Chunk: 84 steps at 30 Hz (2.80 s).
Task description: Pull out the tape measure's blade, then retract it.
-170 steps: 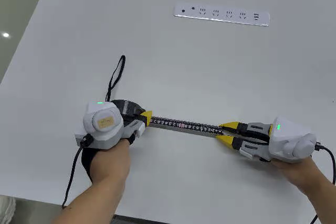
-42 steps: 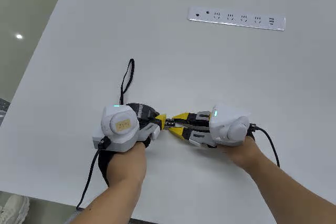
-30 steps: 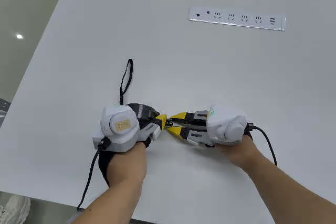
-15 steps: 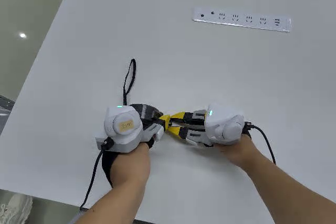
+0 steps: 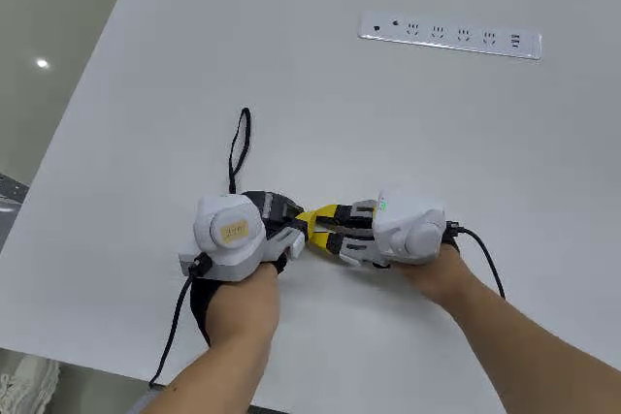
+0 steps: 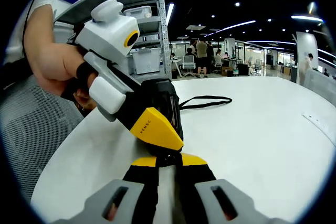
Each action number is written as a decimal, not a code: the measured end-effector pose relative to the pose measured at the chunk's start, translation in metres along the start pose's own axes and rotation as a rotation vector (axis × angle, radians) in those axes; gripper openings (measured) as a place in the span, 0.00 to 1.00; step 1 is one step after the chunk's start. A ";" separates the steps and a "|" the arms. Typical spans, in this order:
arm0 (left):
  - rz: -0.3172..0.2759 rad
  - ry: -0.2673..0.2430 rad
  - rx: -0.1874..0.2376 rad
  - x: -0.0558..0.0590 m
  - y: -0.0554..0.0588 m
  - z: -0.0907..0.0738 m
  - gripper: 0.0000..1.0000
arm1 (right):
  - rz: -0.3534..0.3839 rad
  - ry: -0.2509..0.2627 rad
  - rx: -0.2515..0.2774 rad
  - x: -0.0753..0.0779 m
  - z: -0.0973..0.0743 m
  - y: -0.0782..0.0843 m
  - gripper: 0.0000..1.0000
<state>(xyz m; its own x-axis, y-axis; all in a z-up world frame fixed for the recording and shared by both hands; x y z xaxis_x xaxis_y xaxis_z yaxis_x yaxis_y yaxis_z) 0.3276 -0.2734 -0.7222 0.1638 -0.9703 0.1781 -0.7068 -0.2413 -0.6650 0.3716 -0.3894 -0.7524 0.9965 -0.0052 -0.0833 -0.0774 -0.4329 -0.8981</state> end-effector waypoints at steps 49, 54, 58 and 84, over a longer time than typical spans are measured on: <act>0.074 0.088 -0.025 -0.005 0.004 -0.001 0.73 | 0.052 0.013 -0.009 -0.002 -0.003 -0.002 0.25; 0.118 0.101 -0.026 -0.004 0.003 -0.001 0.73 | 0.062 0.017 -0.017 -0.002 -0.007 0.000 0.26; 0.121 0.108 -0.026 -0.005 0.003 -0.001 0.74 | 0.070 0.022 -0.016 -0.003 -0.010 0.000 0.27; 0.227 0.176 -0.006 -0.003 0.003 -0.009 0.74 | 0.112 0.113 -0.013 -0.020 -0.035 -0.009 0.31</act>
<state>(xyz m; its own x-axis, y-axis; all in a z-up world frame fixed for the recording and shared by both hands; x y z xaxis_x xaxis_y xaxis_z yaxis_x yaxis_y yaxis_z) 0.3192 -0.2710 -0.7185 -0.1210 -0.9814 0.1488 -0.7161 -0.0175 -0.6978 0.3537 -0.4173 -0.7278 0.9789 -0.1554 -0.1324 -0.1881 -0.4353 -0.8804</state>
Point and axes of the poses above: the centre of the closed fingertips' face, and the gripper's own axes: z roughly forward along the fingers, x roughly to its right, y roughly out of its underside, the point moved 7 cm from there along -z, roughly backward along the fingers, and after that the axes turned 3 degrees about -x, right-handed, at the moved point
